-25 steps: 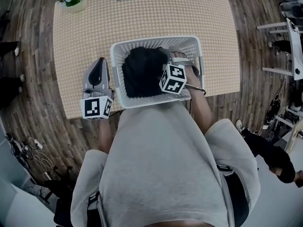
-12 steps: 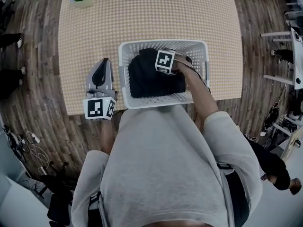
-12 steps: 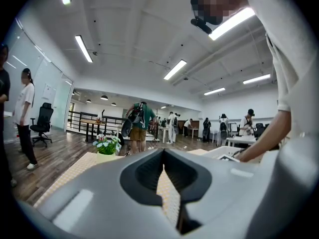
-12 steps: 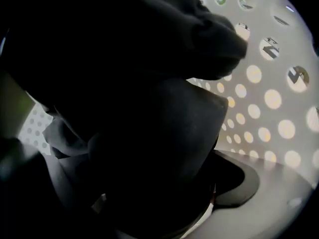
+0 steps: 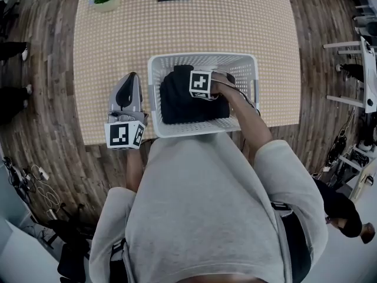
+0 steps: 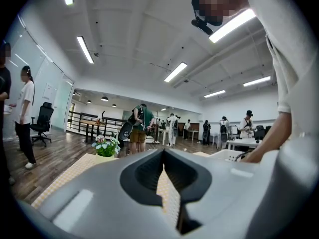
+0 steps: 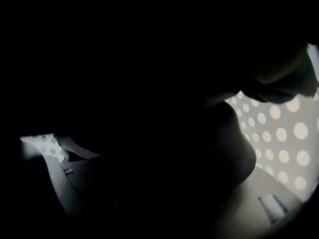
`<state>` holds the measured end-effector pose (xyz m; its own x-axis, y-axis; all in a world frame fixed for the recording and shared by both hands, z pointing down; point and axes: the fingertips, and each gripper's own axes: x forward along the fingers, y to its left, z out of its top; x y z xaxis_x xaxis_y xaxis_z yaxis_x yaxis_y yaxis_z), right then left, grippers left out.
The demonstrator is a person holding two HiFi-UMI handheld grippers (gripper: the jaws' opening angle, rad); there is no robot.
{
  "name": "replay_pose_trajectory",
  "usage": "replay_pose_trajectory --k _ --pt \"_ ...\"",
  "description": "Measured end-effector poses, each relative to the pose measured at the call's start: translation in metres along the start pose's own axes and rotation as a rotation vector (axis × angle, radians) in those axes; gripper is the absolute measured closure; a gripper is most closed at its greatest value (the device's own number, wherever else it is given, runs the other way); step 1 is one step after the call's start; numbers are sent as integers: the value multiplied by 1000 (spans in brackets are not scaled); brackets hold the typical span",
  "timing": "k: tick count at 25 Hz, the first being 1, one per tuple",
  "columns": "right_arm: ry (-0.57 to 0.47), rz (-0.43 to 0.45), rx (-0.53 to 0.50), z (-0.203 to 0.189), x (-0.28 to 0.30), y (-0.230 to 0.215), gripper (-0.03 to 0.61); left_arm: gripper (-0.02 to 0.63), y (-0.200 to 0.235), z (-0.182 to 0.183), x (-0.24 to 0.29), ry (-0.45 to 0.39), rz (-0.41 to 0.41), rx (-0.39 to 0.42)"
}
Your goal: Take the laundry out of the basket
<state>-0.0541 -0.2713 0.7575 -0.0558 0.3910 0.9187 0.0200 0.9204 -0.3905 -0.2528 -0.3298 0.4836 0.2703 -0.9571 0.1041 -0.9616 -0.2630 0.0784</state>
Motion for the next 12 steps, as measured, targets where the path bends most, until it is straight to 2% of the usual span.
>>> replay_pose_trajectory --k 1,2,5,7,12 --pt "-1 2 -20 0 1 4 262 603 1 1 0 -2 1 1" --pt "-6 -5 -36 1 1 6 276 603 1 1 0 -4 2 2" --pt "-45 -58 -73 4 -1 6 284 603 2 2 2 -12 -3 -1" --pt "-65 -112 -92 7 -3 6 286 603 1 4 3 -18 -10 -6" --pt "-94 -287 -122 6 -12 13 338 603 -12 12 3 -45 -33 -10"
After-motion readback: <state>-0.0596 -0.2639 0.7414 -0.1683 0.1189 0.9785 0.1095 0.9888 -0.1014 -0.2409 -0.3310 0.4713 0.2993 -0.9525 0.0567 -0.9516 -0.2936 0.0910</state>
